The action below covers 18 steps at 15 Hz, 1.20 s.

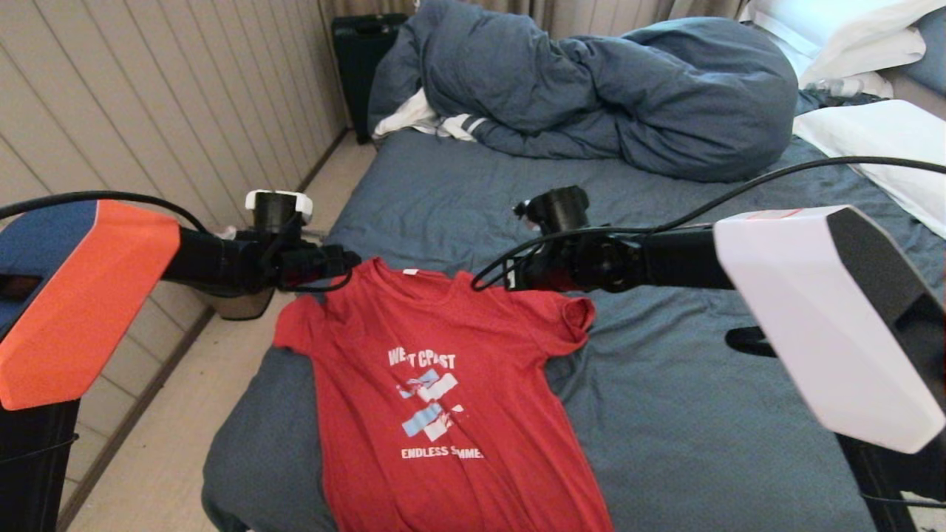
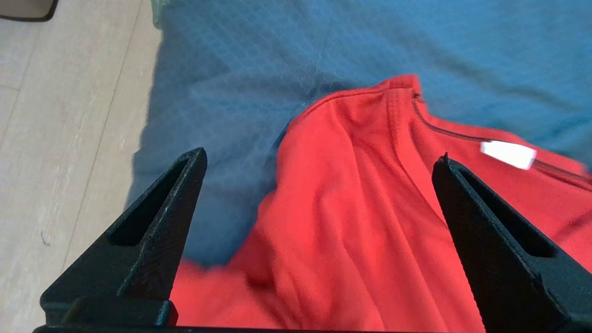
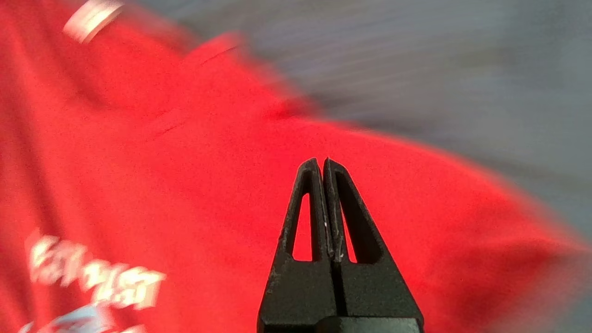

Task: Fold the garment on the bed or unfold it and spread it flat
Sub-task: Unford the red T-shirt

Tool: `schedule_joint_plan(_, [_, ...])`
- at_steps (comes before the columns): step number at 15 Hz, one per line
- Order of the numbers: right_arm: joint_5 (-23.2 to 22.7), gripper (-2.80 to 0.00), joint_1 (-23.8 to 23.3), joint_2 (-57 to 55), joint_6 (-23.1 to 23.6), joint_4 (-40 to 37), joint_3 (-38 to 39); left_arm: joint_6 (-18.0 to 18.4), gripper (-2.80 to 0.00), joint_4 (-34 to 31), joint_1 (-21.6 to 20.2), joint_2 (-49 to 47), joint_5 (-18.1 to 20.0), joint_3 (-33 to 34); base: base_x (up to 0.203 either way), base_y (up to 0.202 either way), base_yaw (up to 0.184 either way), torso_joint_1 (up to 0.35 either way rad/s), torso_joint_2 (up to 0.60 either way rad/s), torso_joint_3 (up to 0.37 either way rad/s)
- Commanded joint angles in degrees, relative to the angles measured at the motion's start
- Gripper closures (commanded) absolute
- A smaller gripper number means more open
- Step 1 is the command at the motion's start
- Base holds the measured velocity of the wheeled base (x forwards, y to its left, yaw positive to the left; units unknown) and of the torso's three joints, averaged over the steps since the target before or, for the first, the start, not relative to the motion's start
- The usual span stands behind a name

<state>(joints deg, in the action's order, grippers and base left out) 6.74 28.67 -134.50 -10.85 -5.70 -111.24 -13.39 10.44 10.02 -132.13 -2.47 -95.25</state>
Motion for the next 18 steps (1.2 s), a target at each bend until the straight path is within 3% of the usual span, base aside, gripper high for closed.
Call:
schedule_joint_plan(1, [-0.2,0.0,2.3,-5.3,0.4,2.1,-1.1,-0.2,-2.8,0.4,0.0,-3.7,-0.7,-2.4,0.0,0.0,0.0,0.0,0.0,0.0])
schedule_joint_plan(3, [-0.2,0.0,2.6,-4.8,0.4,3.3,-1.1,-0.5,-2.8,0.7,0.1,-5.1,-4.6,-5.0,0.0,0.0,0.0,0.0,0.0,0.0])
schedule_joint_plan(11, [-0.2,0.0,2.0,-4.5,0.3,3.7,-0.9,-2.1,-2.8,0.5,2.4,-2.1,-5.4,-4.7,0.0,0.0,0.0,0.0,0.0,0.0])
schedule_joint_plan(12, [-0.2,0.0,2.0,-4.3,0.4,3.7,-1.0,-1.9,0.0,0.6,2.5,-1.8,-5.3,-4.7,0.0,0.0,0.0,0.0,0.0,0.0])
schedule_joint_plan(18, [-0.2,0.0,0.8,-3.2,0.0,3.3,-0.9,-0.3,0.0,0.2,5.6,-2.7,-5.1,-5.0,0.0,0.0,0.0,0.0,0.0,0.0])
